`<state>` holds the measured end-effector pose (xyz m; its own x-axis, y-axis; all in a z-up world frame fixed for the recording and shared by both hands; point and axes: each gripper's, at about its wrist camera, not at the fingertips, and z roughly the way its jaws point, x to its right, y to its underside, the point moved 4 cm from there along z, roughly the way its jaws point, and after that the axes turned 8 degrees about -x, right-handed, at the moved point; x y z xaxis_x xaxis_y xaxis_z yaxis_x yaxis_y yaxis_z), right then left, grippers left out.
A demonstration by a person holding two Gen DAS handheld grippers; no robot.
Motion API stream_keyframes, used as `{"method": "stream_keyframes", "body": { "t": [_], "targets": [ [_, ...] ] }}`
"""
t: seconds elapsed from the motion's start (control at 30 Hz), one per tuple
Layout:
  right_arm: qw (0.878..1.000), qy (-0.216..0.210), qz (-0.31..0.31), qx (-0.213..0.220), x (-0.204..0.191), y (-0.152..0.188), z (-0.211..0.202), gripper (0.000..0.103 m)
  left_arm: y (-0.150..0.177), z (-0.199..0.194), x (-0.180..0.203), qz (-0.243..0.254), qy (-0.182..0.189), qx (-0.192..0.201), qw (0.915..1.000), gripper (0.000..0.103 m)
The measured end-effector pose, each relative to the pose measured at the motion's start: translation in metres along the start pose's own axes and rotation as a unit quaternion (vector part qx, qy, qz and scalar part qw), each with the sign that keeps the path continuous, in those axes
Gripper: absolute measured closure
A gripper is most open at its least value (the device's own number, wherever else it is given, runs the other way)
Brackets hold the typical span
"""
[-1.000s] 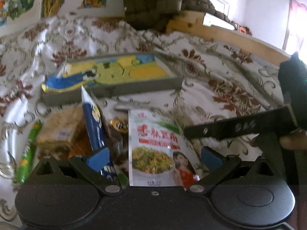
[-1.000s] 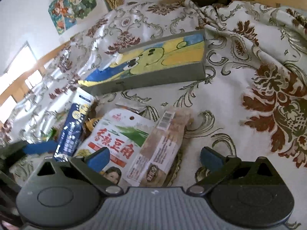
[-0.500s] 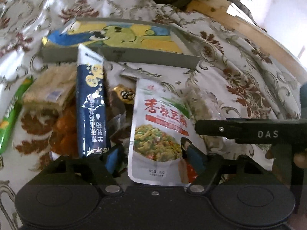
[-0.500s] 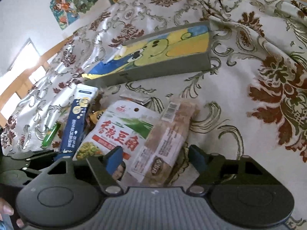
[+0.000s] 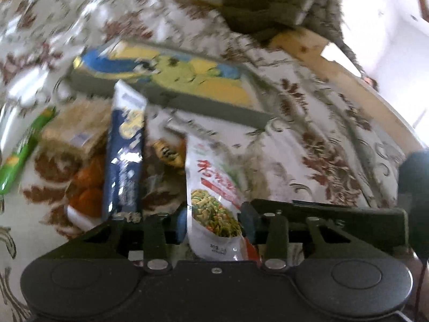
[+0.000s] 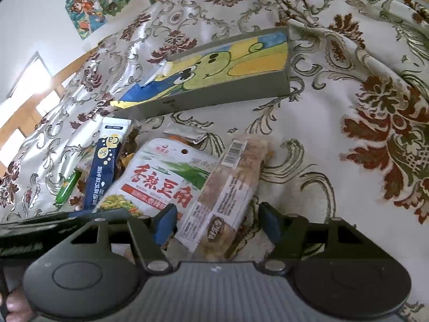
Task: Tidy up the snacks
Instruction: 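Grasp the green bean snack bag with the left tool while the right tool grasps the wrapped sausage, then carry the bean bag and sausage over the grey tray with both tools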
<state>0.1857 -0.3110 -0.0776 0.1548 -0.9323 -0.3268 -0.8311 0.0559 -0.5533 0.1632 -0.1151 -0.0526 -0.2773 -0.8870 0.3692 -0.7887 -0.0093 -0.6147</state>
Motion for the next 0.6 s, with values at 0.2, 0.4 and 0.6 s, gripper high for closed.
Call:
{"method": "stream_keyframes", "body": {
  "t": [0.2, 0.4, 0.6],
  "targets": [
    [1.0, -0.004, 0.009, -0.001, 0.001, 0.002, -0.006, 0.046, -0.009, -0.004, 0.019, 0.019, 0.038, 0.023, 0.9988, 0.077],
    [1.0, -0.006, 0.007, -0.001, 0.001, 0.002, -0.004, 0.048, -0.015, 0.017, 0.029, 0.027, 0.03, 0.015, 0.9991, 0.078],
    [1.0, -0.005, 0.011, -0.003, 0.005, 0.001, 0.0, 0.048, -0.018, 0.033, 0.016, -0.009, 0.02, -0.006, 0.9997, 0.081]
  ]
}}
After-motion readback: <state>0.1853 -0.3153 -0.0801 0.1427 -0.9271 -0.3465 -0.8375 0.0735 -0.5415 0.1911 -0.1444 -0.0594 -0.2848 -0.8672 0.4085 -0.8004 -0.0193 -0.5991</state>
